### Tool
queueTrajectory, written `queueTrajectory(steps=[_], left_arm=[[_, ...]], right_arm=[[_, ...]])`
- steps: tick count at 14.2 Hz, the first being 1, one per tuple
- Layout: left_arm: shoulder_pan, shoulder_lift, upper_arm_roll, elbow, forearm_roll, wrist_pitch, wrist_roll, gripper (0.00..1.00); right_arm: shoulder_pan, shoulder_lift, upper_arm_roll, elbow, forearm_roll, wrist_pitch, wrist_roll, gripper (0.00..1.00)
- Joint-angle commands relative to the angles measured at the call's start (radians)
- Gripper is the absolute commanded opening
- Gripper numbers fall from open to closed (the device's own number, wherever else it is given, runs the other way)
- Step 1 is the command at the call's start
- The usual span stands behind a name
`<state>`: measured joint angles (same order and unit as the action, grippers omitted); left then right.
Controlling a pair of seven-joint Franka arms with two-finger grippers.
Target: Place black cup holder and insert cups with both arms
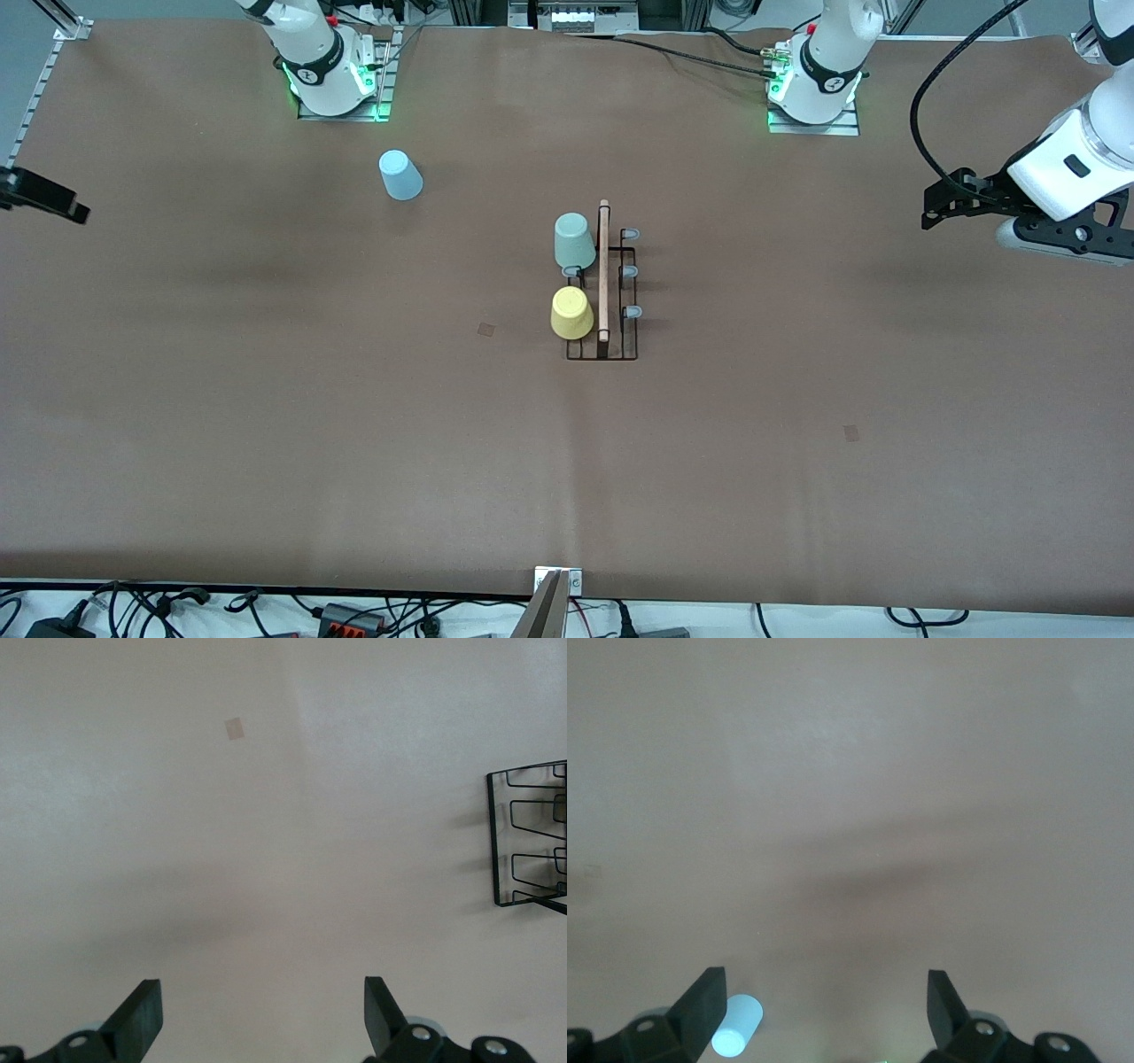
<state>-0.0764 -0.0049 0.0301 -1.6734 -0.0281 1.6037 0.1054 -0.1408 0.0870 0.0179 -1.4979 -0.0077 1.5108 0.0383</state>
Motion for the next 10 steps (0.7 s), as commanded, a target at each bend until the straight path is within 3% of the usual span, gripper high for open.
queueTrajectory(steps=[1, 10], left_arm=[[-0.002, 0.000, 0.001, 0.017, 0.010, -0.019, -0.006, 1.00], [-0.003, 0.002, 0.001, 0.018, 0.010, -0.019, -0.006, 1.00]], right_arm=[[-0.034, 0.025, 0.040, 0.062, -0.005, 0.044, -0.035, 1.00], [-0.010, -0.012, 0.039, 0.044, -0.026, 0.039, -0.032, 1.00]])
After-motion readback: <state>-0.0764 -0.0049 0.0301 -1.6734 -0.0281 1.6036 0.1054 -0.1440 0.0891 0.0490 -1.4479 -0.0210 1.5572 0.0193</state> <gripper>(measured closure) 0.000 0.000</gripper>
